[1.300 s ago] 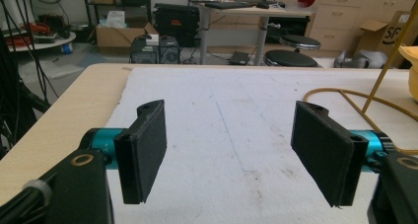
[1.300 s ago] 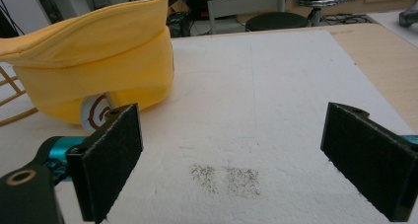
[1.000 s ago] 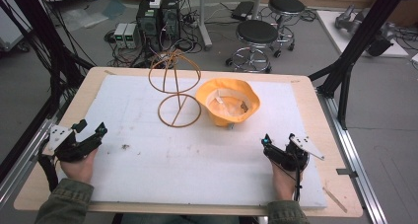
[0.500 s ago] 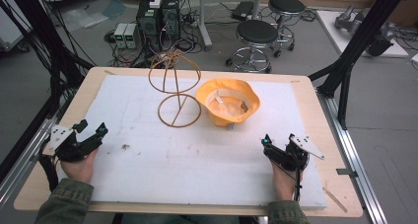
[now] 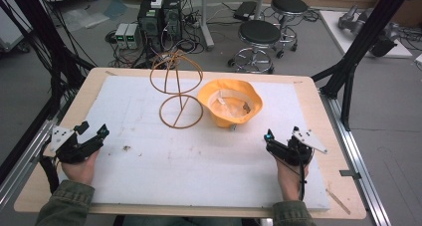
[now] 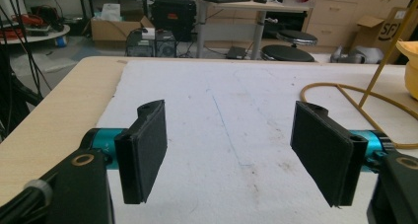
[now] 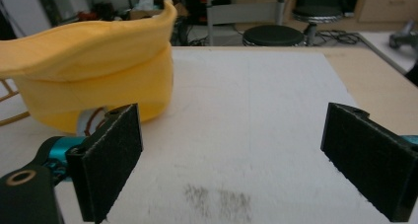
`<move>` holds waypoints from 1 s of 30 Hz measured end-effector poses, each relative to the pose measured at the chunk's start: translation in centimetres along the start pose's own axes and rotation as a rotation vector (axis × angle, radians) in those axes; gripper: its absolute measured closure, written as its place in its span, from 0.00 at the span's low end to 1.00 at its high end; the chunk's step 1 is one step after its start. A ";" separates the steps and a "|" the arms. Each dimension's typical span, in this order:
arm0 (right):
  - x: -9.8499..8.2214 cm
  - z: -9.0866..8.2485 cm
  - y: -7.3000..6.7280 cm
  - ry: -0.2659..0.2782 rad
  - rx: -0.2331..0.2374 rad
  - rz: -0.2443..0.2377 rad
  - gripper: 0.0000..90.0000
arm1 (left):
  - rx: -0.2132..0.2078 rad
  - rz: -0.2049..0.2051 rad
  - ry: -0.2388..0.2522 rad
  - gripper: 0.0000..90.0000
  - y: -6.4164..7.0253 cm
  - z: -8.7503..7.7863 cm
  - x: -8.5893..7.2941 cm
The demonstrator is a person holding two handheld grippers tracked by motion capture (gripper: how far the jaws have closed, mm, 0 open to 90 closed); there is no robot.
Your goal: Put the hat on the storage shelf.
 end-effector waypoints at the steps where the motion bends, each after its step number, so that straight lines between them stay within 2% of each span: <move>1: 0.0 0.0 0.0 0.000 0.000 0.000 0.09 | -0.002 -0.006 -0.005 0.34 -0.1 0.0 0.0; 6: 3.4 1.0 -1.6 0.055 0.035 -0.016 0.09 | 0.005 -0.015 -0.003 0.34 -0.2 0.0 -0.1; 7: 3.4 1.0 -1.6 0.055 0.035 -0.016 0.09 | 0.006 -0.017 -0.001 0.34 -0.3 0.1 -0.1; 8: 4.4 1.5 -2.1 0.066 0.040 -0.023 0.09 | 0.006 -0.021 0.000 0.34 -0.3 0.1 -0.1; 10: 4.9 1.8 -2.3 0.066 0.041 -0.028 0.09 | 0.005 -0.031 -0.004 0.34 -0.3 0.1 -0.1; 14: 7.1 2.7 -3.5 0.085 0.052 -0.063 0.09 | 0.004 -0.027 0.000 0.34 -0.3 0.0 -0.1; 21: 8.1 3.6 -4.1 0.100 0.052 -0.067 0.09 | -0.002 -0.026 -0.004 0.34 -0.2 0.1 -0.1; 25: 8.2 5.1 -4.5 0.068 0.044 -0.061 0.09 | -0.005 -0.028 -0.003 0.34 -0.2 0.1 -0.1; 30: 8.1 5.9 -4.6 0.048 0.039 -0.057 0.09 | -0.004 -0.031 -0.001 0.34 -0.1 0.1 -0.1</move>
Point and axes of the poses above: each handheld gripper's, and its own axes: z roughly forward along the jaws, x roughly out of its top, y roughly to its right, the point moved 1 cm from there along z, roughly forward along the jaws, and after that the axes turned 12 degrees about -x, right-handed, at the moved point
